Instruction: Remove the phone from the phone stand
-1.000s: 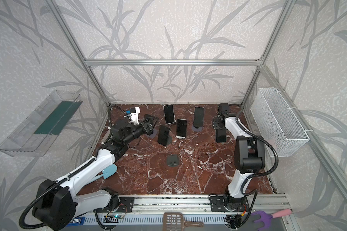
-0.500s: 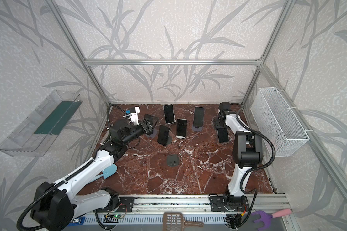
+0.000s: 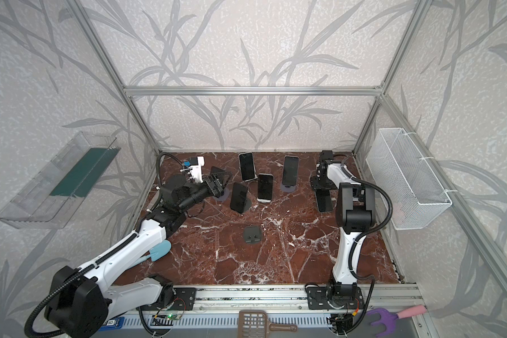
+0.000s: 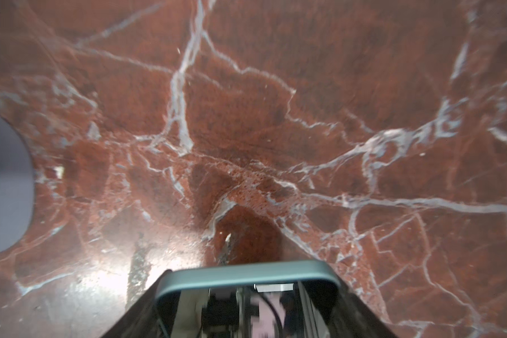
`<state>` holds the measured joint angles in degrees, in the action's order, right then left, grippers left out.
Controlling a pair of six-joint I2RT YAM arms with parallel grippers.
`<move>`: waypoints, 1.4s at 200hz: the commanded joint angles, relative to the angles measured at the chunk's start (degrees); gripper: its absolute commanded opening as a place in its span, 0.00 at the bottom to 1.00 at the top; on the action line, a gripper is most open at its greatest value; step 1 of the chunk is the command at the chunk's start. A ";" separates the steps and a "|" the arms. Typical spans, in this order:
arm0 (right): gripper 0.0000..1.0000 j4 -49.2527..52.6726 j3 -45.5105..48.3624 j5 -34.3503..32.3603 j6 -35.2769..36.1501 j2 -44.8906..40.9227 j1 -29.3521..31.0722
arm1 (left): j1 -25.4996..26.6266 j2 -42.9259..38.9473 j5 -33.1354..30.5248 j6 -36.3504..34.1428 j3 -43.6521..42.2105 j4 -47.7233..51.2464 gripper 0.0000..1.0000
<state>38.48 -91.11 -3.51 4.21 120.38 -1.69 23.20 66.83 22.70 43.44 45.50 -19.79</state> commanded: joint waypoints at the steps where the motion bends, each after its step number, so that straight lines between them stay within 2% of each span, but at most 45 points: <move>1: 0.71 1.82 -1.32 1.40 0.23 0.71 -0.66 | 0.13 -0.63 1.31 -1.15 1.38 0.29 0.75; 280: 0.76 4.34 -1.96 1.68 -2.65 3.75 -0.85 | 0.17 -2.55 0.70 -2.59 2.12 2.55 0.75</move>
<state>41.12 -92.20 -2.66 2.76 123.20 -2.28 23.20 65.43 23.24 41.95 45.69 -17.45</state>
